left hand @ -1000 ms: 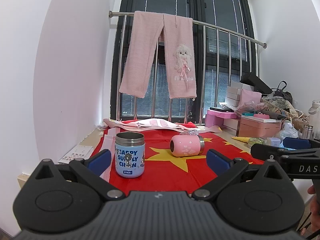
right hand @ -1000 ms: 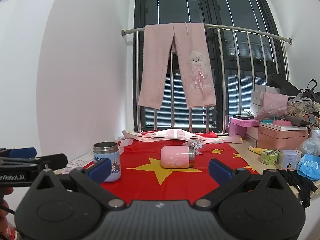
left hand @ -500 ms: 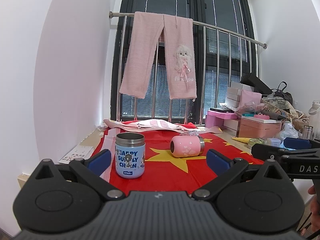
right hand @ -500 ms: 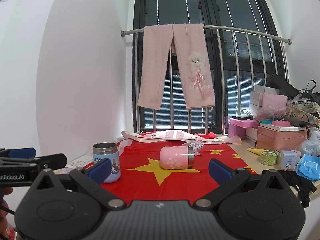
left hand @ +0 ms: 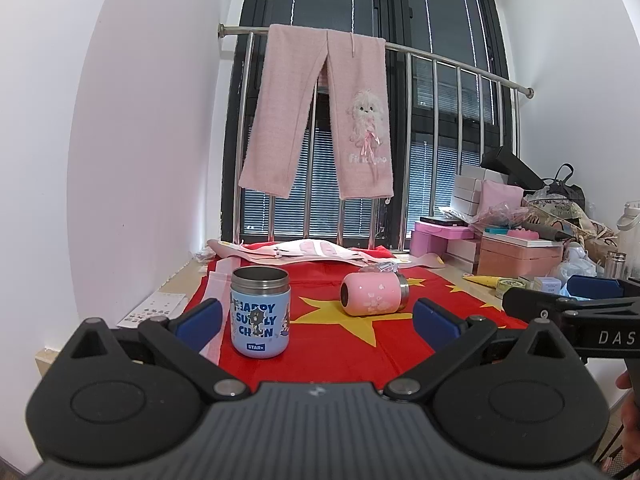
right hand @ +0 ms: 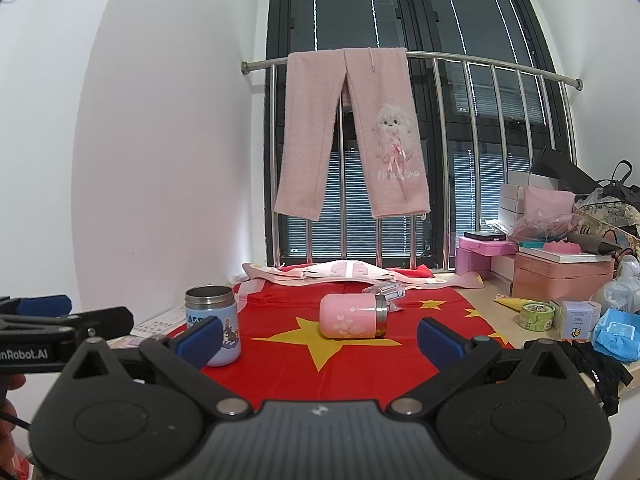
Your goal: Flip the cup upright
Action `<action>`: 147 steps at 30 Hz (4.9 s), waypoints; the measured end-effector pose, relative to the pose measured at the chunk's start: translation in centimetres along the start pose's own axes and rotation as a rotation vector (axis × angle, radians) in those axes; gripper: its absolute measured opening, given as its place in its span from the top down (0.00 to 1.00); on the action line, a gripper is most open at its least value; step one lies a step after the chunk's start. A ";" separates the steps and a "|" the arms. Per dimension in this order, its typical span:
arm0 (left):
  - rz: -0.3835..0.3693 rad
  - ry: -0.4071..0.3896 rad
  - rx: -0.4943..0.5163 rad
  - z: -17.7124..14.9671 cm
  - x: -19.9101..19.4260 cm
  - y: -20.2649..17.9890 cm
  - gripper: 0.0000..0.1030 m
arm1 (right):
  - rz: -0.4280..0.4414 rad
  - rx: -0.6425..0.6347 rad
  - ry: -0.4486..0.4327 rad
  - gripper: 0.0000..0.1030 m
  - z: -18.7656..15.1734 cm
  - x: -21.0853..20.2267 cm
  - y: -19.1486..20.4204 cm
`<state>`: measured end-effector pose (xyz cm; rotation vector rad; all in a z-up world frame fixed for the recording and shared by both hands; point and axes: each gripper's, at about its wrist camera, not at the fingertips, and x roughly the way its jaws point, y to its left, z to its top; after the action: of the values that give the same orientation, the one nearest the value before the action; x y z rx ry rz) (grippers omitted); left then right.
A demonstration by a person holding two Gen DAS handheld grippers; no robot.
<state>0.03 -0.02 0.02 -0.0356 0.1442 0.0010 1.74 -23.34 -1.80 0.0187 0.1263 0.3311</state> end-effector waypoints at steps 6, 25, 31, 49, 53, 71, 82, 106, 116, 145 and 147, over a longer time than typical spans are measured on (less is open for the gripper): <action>-0.001 -0.001 0.000 0.0 0.0 0.0 0.00 | -0.001 0.000 -0.001 0.00 0.0 0.0 0.0; -0.002 -0.003 0.001 0.5 -0.2 0.1 0.00 | 0.000 0.000 -0.001 0.00 -0.1 0.1 0.0; -0.002 -0.004 0.001 0.5 -0.2 0.1 0.00 | 0.000 0.000 -0.001 0.00 -0.1 0.2 0.0; -0.003 -0.005 -0.001 0.8 -0.4 0.4 0.00 | -0.001 -0.004 0.001 0.00 0.1 0.1 -0.1; 0.006 0.005 -0.007 1.1 0.0 0.3 0.00 | -0.004 -0.012 0.013 0.00 0.4 1.0 -0.7; 0.028 0.143 0.011 2.1 15.5 -4.6 0.00 | 0.079 -0.356 0.228 0.00 5.3 16.0 -6.0; 0.067 0.307 0.003 1.7 27.4 -6.0 0.00 | 0.225 -0.577 0.405 0.00 5.6 29.5 -8.8; 0.092 0.534 0.019 -1.5 39.3 -5.4 0.00 | 0.716 -0.952 0.626 0.10 -1.0 47.1 -7.1; 0.081 0.520 0.012 -0.5 38.3 -5.7 0.00 | 0.701 -0.893 0.574 0.12 0.0 44.0 -8.8; 0.180 0.395 0.009 2.3 19.4 -4.1 0.00 | 0.771 -0.501 0.404 0.18 1.4 29.9 -4.9; 0.180 0.398 0.009 2.1 19.2 -3.8 0.00 | 0.745 -0.467 0.431 0.18 0.5 30.3 -5.3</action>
<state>19.37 -3.75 -0.50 -0.0135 0.5449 0.1739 31.94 -18.51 -5.19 -0.4808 0.4697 1.1018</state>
